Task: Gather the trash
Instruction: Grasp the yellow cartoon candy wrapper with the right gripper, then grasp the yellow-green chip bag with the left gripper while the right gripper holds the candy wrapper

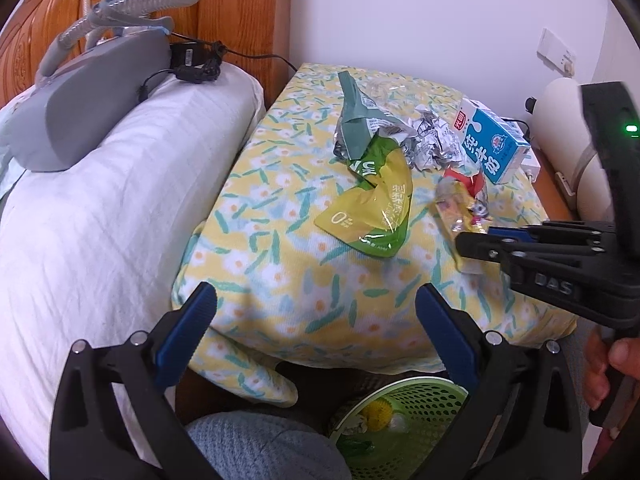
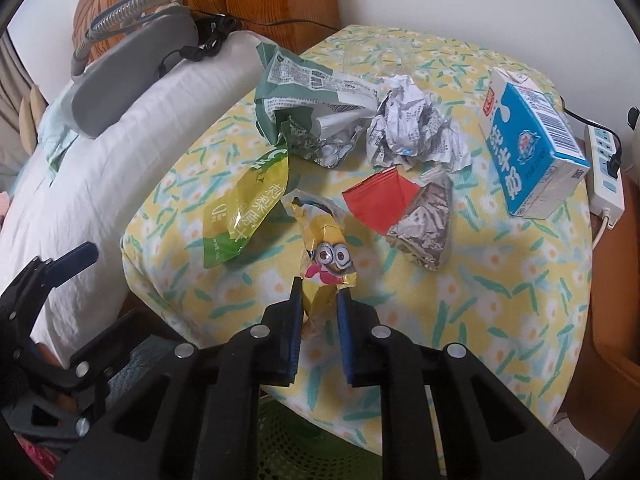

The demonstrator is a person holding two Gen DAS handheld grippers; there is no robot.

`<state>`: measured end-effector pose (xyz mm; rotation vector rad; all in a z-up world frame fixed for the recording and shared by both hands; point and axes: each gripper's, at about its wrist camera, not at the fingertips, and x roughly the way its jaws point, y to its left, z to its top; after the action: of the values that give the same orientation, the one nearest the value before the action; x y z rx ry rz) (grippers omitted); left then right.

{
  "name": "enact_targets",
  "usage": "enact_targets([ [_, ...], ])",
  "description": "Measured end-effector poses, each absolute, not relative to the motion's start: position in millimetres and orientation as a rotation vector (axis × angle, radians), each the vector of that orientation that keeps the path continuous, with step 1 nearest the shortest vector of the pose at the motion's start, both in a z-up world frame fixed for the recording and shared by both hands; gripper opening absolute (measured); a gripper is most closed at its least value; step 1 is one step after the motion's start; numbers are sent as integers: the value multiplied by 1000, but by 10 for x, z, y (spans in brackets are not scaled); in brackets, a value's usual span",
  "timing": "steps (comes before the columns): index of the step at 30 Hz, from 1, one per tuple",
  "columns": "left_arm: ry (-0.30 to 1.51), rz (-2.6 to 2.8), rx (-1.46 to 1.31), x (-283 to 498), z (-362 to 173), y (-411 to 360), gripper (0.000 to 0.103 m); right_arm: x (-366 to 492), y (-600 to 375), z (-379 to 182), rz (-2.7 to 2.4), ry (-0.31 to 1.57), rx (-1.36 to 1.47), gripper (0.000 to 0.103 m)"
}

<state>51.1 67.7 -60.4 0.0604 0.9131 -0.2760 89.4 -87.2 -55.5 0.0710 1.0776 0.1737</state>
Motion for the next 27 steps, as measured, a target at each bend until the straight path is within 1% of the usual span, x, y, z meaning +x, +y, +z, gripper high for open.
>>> enact_targets([
  [6, 928, -362, 86, 807, -660, 405, 95, 649, -1056, -367, 151, 1050, 43, 17],
  [13, 942, -428, 170, 1163, -750, 122, 95, 496, -1246, -343, 141, 1053, 64, 17],
  [15, 961, -432, 176, 1264, -802, 89, 91, 485, -1285, -356, 142, 1059, 75, 17],
  [17, 987, -429, 181, 1342, -857, 73, 73, 471, -1291, -369, 142, 1060, 84, 17],
  [18, 978, -416, 183, 1353, -860, 71, 72, 466, -1297, -375, 144, 1060, 87, 17],
  [20, 972, -408, 187, 1351, -856, 65, 59, 464, -1300, -383, 147, 1060, 91, 17],
  [23, 968, -415, 184, 1297, -835, 61, 54, 467, -1301, -393, 152, 1059, 97, 17],
  [27, 943, -419, 185, 1171, -789, 42, 51, 451, -1291, -398, 159, 1058, 100, 17],
])
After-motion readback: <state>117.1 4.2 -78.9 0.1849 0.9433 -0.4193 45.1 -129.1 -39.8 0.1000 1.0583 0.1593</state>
